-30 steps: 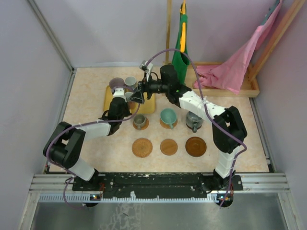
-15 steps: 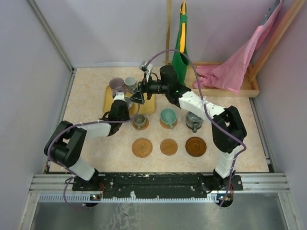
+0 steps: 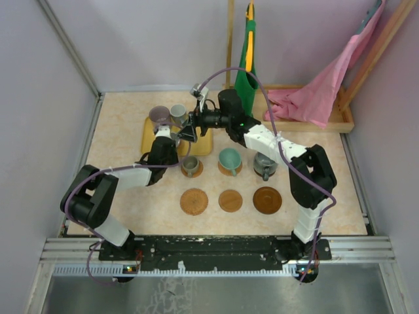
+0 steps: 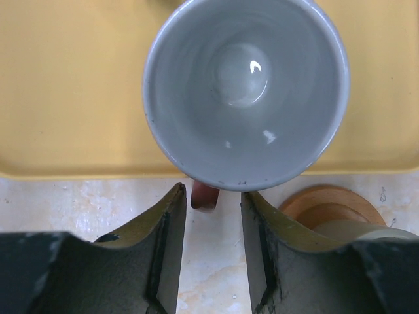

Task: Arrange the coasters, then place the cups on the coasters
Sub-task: Adjust the cup on the tray, then pick up the cup from the tray.

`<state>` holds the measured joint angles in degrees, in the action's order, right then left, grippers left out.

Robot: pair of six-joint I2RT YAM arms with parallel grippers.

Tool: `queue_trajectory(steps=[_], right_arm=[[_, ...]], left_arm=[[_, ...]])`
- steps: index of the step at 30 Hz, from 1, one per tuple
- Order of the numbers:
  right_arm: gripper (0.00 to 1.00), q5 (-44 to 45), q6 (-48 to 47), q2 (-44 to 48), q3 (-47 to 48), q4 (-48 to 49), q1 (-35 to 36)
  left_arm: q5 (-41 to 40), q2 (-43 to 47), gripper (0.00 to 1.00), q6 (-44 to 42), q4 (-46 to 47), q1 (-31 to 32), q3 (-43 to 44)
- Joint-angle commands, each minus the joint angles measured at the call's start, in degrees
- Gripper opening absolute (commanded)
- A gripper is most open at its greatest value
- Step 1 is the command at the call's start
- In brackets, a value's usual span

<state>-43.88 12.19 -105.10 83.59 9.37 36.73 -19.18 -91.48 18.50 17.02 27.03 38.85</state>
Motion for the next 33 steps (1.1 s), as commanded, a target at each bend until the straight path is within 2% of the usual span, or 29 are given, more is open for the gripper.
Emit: queue_trajectory(steps=[1, 10, 12, 17, 21, 33], right_arm=[[0.77, -0.7, -0.6, -0.1, 1.2, 1.9, 0.3], [0.77, -0.4, -1.0, -0.2, 0.9, 1.4, 0.3], [0.77, -0.4, -1.1, -0.3, 1.0, 1.4, 0.3], [0.77, -0.4, -1.1, -0.6, 1.0, 1.3, 0.3], [0.77, -0.4, -1.1, -0.6, 1.1, 1.3, 0.3], [0.77, -0.6, -0.4, -1.2, 1.0, 2.1, 0.3]], left_arm=[[0.2, 0.3, 0.44, -0.5, 1.0, 0.1, 1.0], [-0.5, -0.5, 0.39, -2.1, 3.4, 0.1, 1.5], [-1.0, -1.0, 0.30, -2.2, 3.5, 0.2, 1.9], [-1.2, -1.9, 0.18, -2.0, 3.4, 0.2, 2.3], [-2.0, -1.5, 0.00, -2.2, 3.4, 0.1, 2.3], [-3.3, 2.0, 0.00, -4.0, 1.0, 0.2, 5.2]])
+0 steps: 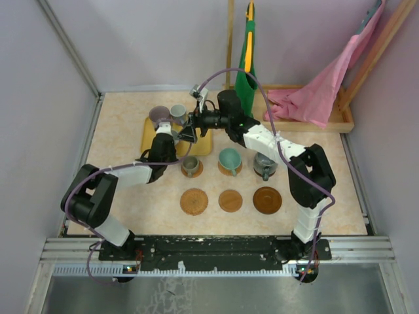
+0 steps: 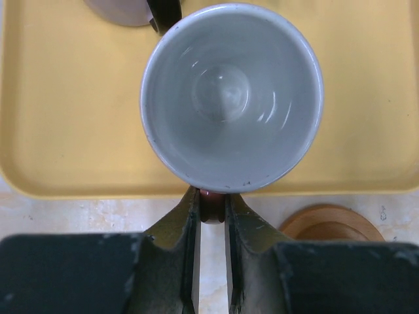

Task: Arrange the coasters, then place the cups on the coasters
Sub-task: Pick up the cup from the tray.

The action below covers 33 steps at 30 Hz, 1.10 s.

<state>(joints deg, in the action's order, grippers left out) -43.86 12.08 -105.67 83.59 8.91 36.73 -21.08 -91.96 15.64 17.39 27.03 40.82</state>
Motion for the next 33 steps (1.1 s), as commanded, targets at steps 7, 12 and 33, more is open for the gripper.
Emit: queue_trajectory(steps=[7, 12, 33], right_arm=[[0.77, -0.5, -0.4, -0.5, 1.2, 2.5, 0.3], [0.77, -0.4, -0.5, -0.7, 1.2, 2.5, 0.3], [0.77, -0.4, -0.5, -0.7, 1.8, 2.0, 0.3]], left_arm=[[-0.8, 1.8, 0.00, -0.6, -2.0, 0.2, 5.9], [-0.4, 1.5, 0.00, -0.7, -2.9, 0.1, 6.9], [3.6, -2.3, 0.00, 2.7, -17.4, 0.0, 14.9]])
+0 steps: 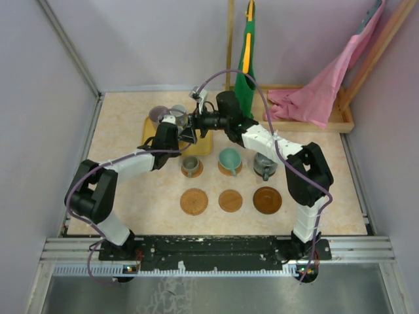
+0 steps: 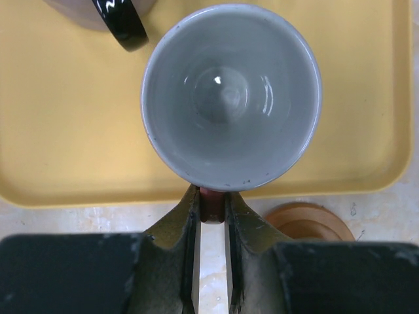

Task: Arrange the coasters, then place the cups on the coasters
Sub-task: Pick up the cup from the tray.

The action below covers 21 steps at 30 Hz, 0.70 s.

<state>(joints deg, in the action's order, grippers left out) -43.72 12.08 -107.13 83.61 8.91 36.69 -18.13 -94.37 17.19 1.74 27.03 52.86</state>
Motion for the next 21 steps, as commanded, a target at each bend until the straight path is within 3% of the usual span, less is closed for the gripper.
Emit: queue_trajectory(steps=[1, 6, 21], right_arm=[[0.77, -0.6, -0.4, 0.8, 1.7, 2.0, 0.4], [0.77, -0.6, -0.1, 0.9, 1.2, 2.4, 0.3], [0.77, 0.8, 1.3, 4.5, 1.4, 1.8, 0.4]], left_arm=[[0.6, -0.3, 0.00, 1.4, -3.4, 0.0, 3.8], [2.0, -1.2, 0.00, 2.1, -7.5, -0.3, 6.4], [2.4, 4.4, 0.00, 2.9, -5.4, -2.8, 4.1]])
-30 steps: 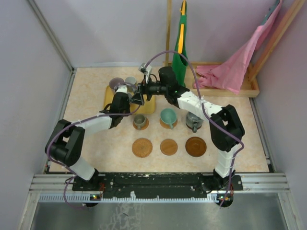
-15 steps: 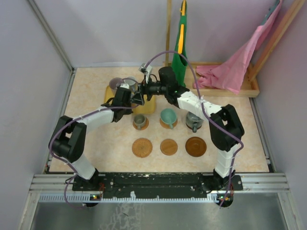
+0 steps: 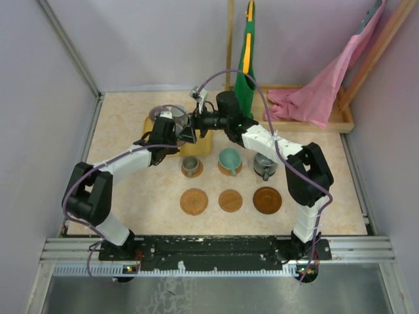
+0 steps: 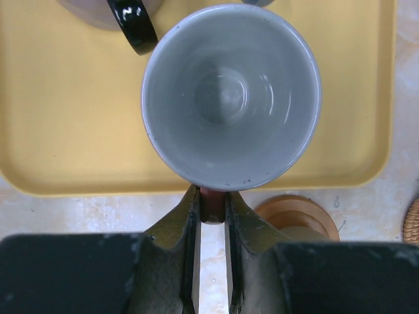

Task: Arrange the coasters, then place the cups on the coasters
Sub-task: Pick up the cup from the tray.

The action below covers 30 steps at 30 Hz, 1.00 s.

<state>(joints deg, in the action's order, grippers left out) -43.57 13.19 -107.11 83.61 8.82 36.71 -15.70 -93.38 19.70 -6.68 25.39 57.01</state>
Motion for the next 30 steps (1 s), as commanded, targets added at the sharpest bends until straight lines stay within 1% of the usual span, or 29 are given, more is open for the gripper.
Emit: queue_trajectory(steps=[1, 9, 17, 26, 27, 30], right_arm=[[0.77, 0.4, 0.2, 4.8, 1.8, 1.6, 0.4], [0.77, 0.3, -0.4, 5.9, 7.6, -3.5, 0.8], [0.77, 1.7, -1.5, 9.3, 8.6, -7.4, 1.2], [0.78, 4.9, -3.8, 11.9, 5.2, -10.0, 1.2], [0.78, 5.0, -4.1, 13.7, 4.9, -10.1, 1.2], [0.78, 5.7, -4.4, 14.9, 3.8, -10.4, 1.1]], left_arm=[[0.3, 3.5, 0.00, 0.4, 3.1, -1.3, -0.1], [1.7, 3.0, 0.00, 0.4, 4.9, -1.9, -1.8], [1.9, 2.4, 0.00, 0.0, 5.6, -2.7, -2.0], [1.9, 3.2, 0.00, -0.4, 5.7, -3.4, -0.9], [2.0, 3.3, 0.00, -0.6, 5.7, -3.5, -0.7], [1.9, 3.3, 0.00, -0.7, 5.0, -3.8, 0.2]])
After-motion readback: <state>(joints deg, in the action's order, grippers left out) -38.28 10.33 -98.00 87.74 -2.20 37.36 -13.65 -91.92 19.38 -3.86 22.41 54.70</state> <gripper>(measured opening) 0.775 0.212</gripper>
